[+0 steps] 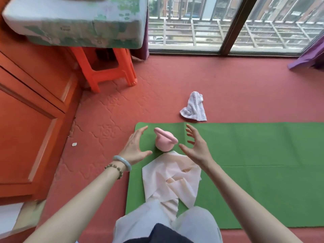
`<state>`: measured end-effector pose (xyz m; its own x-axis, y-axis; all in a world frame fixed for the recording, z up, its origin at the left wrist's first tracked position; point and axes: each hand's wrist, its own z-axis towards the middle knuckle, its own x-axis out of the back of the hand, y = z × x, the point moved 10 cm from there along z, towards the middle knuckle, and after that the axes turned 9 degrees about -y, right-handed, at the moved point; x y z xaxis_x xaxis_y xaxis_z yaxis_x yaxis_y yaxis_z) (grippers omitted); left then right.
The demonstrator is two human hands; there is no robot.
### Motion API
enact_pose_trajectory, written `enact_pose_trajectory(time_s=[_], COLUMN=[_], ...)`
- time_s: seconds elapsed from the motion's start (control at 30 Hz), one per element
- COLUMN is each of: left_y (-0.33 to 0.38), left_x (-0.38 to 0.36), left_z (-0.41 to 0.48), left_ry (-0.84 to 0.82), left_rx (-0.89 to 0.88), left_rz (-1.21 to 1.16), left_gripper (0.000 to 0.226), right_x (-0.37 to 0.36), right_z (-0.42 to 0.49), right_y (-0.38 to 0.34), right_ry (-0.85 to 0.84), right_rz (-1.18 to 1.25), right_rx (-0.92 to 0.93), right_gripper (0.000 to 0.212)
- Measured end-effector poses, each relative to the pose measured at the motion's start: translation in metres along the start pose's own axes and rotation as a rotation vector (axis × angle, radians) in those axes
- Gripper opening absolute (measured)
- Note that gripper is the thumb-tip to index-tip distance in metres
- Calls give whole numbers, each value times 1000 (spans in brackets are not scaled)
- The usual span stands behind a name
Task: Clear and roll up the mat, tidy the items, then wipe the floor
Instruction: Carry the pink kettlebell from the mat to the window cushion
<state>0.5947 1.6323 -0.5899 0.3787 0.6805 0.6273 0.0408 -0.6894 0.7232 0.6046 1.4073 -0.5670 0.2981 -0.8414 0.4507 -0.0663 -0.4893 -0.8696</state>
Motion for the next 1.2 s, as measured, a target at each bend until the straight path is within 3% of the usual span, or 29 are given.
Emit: enact_pose_trajectory(time_s=[0.17,0.5,0.7,0.83,0.93,1.2], left_y=[-42,-103,-115,-111,-103,-102], left_x=[-44,-139,-154,-145,-146,-156], left_z=[66,174,198,209,209,193], left_ry=[-43,-154,-48,3,15,-255], left_rx=[-88,-385,-438,-316,-287,-133], left_rz=[95,656,666,563,629,1000], left_gripper=[89,76,61,36,18,22], right_x=[-24,-103,-130,-124,-121,-131], right_z=[54,134,151,158,155,141], right_y=[61,178,219,222,221,209], right_ry=[-51,-212,-248,-176,-162,-291], right_rz=[-106,-384,-388,-297,-286,-504], right_rx=[50,13,-72,-119,-100,-86], right_gripper=[76,73,65,34,23,19])
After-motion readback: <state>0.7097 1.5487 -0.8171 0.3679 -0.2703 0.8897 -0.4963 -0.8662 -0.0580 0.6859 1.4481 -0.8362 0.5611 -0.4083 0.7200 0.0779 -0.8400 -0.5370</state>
